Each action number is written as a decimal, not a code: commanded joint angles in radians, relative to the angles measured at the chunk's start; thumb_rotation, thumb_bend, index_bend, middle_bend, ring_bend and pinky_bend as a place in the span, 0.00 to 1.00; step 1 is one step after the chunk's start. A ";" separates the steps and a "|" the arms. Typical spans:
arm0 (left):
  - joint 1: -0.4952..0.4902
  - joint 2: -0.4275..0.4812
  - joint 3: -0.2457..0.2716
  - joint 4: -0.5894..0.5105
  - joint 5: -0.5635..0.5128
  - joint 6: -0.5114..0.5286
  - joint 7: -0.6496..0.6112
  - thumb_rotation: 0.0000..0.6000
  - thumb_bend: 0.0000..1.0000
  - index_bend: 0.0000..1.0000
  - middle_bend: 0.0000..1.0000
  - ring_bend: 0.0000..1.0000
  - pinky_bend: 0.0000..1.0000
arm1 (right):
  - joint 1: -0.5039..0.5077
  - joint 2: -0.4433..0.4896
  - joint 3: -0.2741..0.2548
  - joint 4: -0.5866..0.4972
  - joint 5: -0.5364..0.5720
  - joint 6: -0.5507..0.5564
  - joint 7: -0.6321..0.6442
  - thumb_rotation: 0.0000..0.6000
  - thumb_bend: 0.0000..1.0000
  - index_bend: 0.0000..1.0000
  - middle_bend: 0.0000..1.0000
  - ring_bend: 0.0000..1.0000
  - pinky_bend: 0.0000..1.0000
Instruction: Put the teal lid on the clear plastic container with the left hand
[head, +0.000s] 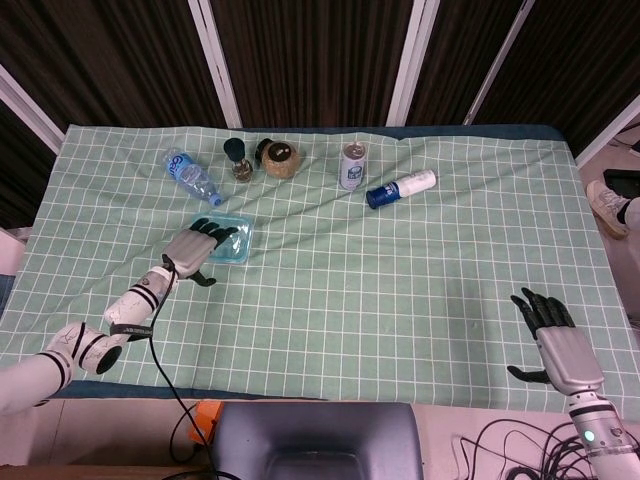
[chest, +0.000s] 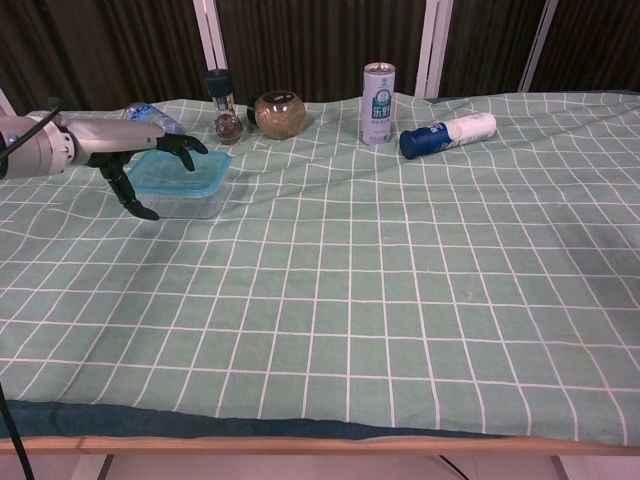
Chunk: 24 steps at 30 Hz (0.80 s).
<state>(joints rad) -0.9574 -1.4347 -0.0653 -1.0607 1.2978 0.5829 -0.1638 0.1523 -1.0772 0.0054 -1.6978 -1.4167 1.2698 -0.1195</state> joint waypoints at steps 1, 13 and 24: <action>0.001 -0.010 0.005 0.012 -0.008 -0.024 0.004 1.00 0.19 0.00 0.16 0.08 0.06 | 0.000 0.000 0.000 0.000 0.001 0.000 -0.001 1.00 0.20 0.00 0.00 0.00 0.00; 0.008 0.008 -0.032 -0.006 -0.002 0.011 -0.012 1.00 0.18 0.00 0.17 0.09 0.06 | -0.002 0.002 0.000 0.000 -0.002 0.005 0.006 1.00 0.20 0.00 0.00 0.00 0.00; 0.022 0.038 -0.065 -0.018 -0.041 0.026 -0.006 1.00 0.19 0.00 0.17 0.10 0.06 | -0.001 -0.001 -0.002 -0.001 -0.006 0.005 0.000 1.00 0.20 0.00 0.00 0.00 0.00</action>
<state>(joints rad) -0.9374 -1.3935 -0.1315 -1.0863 1.2629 0.6172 -0.1741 0.1511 -1.0779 0.0038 -1.6986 -1.4219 1.2742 -0.1198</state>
